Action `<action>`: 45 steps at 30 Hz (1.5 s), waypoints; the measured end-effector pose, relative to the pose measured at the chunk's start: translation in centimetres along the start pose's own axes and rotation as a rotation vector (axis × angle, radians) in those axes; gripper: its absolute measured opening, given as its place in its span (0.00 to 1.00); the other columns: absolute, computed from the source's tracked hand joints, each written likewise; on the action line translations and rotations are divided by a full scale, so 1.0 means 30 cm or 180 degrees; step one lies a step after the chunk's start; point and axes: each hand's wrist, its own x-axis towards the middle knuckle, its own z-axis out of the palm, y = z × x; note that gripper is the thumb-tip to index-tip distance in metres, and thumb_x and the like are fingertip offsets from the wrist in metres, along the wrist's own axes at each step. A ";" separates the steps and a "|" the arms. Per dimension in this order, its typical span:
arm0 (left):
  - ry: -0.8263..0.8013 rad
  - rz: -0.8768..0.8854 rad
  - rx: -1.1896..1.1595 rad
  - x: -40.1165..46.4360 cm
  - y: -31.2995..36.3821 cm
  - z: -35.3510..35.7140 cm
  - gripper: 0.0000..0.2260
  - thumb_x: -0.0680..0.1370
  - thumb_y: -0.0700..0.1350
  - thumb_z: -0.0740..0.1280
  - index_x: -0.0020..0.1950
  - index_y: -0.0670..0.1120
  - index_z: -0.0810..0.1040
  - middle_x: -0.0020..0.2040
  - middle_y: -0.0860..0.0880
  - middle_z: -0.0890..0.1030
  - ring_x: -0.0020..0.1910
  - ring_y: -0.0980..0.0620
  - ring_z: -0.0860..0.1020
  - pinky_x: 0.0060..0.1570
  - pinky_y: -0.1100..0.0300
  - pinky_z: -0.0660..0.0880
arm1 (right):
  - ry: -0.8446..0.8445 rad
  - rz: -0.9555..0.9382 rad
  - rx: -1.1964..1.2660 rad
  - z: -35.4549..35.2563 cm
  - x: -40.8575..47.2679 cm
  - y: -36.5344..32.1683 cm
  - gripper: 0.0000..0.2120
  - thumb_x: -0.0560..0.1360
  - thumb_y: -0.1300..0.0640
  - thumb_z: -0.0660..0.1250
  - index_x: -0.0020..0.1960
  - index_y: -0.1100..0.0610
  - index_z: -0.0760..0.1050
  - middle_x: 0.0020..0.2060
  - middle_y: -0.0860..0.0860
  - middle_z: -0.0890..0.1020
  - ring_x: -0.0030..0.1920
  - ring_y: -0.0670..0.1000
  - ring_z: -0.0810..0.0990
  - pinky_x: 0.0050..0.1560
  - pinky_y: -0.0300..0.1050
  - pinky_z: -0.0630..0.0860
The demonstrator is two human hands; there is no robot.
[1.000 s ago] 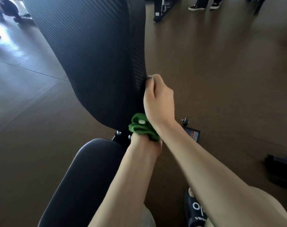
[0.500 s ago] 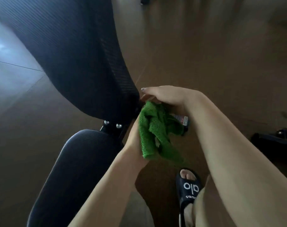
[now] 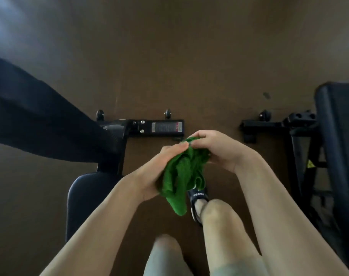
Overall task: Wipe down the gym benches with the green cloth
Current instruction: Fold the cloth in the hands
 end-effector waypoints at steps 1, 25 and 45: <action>-0.0058 -0.0071 0.0062 -0.036 0.030 0.053 0.39 0.66 0.63 0.79 0.73 0.51 0.72 0.65 0.44 0.82 0.60 0.44 0.83 0.56 0.46 0.80 | 0.0167 0.0026 0.0090 -0.027 -0.081 -0.031 0.05 0.79 0.60 0.70 0.54 0.58 0.81 0.44 0.54 0.86 0.45 0.51 0.85 0.44 0.46 0.79; -0.0672 0.0703 0.3323 -0.136 0.899 1.380 0.10 0.83 0.54 0.64 0.57 0.50 0.81 0.54 0.46 0.85 0.54 0.46 0.83 0.61 0.43 0.79 | 0.3008 -0.0131 0.0085 -0.862 -1.124 -0.590 0.15 0.79 0.40 0.68 0.59 0.48 0.76 0.56 0.46 0.78 0.57 0.48 0.77 0.55 0.47 0.75; -0.1883 0.1210 0.4487 0.707 1.731 2.069 0.22 0.83 0.60 0.61 0.50 0.41 0.80 0.46 0.42 0.85 0.47 0.38 0.84 0.49 0.43 0.81 | 0.4405 -0.0465 0.1868 -1.546 -0.749 -1.092 0.22 0.73 0.57 0.74 0.64 0.49 0.73 0.52 0.44 0.81 0.52 0.41 0.80 0.41 0.29 0.74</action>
